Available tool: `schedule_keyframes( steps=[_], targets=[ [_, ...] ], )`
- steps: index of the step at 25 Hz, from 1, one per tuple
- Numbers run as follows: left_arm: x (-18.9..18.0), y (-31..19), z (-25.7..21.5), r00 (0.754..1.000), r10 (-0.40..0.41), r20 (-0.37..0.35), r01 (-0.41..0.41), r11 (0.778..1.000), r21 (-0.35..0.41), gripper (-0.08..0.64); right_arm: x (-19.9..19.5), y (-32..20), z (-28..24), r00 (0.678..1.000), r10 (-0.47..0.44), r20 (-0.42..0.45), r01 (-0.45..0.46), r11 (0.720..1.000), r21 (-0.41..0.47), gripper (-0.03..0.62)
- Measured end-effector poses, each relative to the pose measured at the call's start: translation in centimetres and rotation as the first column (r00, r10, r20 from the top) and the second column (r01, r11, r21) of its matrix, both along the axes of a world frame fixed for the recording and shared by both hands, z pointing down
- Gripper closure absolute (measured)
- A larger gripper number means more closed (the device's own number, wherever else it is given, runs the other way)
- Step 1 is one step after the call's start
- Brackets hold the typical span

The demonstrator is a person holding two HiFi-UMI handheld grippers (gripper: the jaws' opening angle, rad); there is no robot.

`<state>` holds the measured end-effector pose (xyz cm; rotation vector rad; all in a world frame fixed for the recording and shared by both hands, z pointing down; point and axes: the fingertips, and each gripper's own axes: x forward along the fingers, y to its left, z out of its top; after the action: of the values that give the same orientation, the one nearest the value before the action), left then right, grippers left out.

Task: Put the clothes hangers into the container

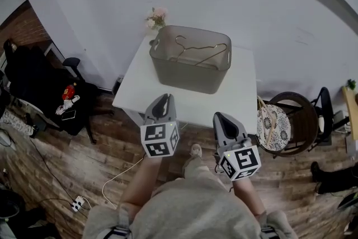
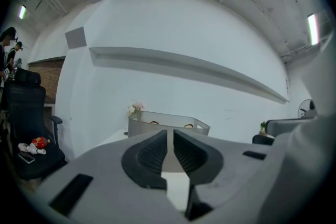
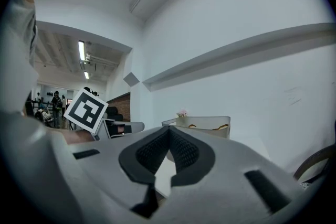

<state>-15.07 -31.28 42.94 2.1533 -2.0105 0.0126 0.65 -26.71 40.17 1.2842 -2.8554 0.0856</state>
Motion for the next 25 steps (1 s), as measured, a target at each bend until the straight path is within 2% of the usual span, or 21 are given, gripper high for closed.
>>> schedule_keyframes(
  steps=[7, 13, 25],
  targets=[
    [-0.1, 5.5, 1.1, 1.0, 0.017, 0.004, -0.017, 1.0, -0.008, 0.54, -0.3, 3.5, 0.8, 1.0, 0.005, -0.011, -0.005, 1.0, 0.003, 0.592],
    [-0.5, 9.2, 2.1, 1.0, 0.01, -0.024, -0.011, 1.0, -0.022, 0.546, -0.4, 5.7, 1.7, 1.0, -0.001, -0.03, 0.001, 1.0, 0.002, 0.592],
    [-0.4, 11.6, 2.7, 0.999, 0.037, -0.026, -0.037, 0.999, -0.029, 0.548, -0.6, 7.1, 2.7, 0.999, -0.007, -0.046, 0.007, 1.0, -0.015, 0.592]
  ],
)
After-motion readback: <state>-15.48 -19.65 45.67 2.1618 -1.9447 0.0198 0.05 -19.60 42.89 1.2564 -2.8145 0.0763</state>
